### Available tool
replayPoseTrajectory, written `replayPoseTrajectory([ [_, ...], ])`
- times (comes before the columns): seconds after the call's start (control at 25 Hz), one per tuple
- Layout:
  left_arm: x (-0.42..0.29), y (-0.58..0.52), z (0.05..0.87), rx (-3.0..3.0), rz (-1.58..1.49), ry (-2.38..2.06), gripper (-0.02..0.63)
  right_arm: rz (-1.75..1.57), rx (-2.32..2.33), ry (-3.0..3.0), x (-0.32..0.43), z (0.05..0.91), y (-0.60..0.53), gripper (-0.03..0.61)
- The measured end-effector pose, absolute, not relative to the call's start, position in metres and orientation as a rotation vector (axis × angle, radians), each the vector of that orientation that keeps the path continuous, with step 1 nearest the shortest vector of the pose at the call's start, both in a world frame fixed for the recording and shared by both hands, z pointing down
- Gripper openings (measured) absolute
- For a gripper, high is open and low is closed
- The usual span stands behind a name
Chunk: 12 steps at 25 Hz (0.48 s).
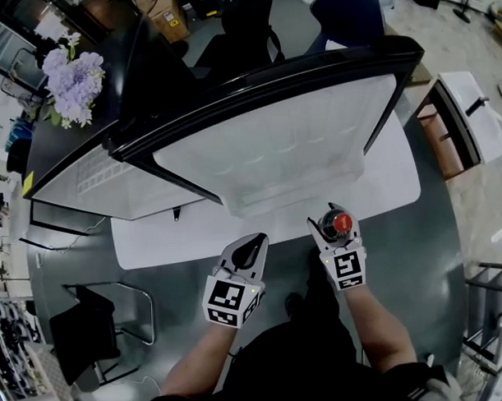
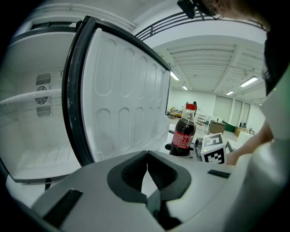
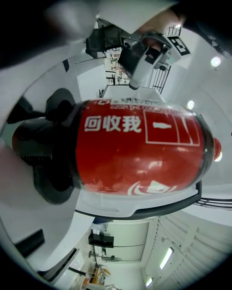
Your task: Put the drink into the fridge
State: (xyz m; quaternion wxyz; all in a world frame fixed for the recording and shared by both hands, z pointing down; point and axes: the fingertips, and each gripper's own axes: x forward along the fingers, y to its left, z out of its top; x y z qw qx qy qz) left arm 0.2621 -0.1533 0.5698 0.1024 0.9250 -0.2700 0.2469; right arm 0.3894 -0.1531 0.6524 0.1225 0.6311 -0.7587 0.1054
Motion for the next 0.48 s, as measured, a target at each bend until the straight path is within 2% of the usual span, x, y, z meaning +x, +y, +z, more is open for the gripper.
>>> replayPoseTrajectory([
  [0.48, 0.216, -0.113, 0.495, 2.798, 0.463, -0.867, 0.018, 0.180, 1.788, -2.247, 0.336, 0.559, -0.088, 0.262],
])
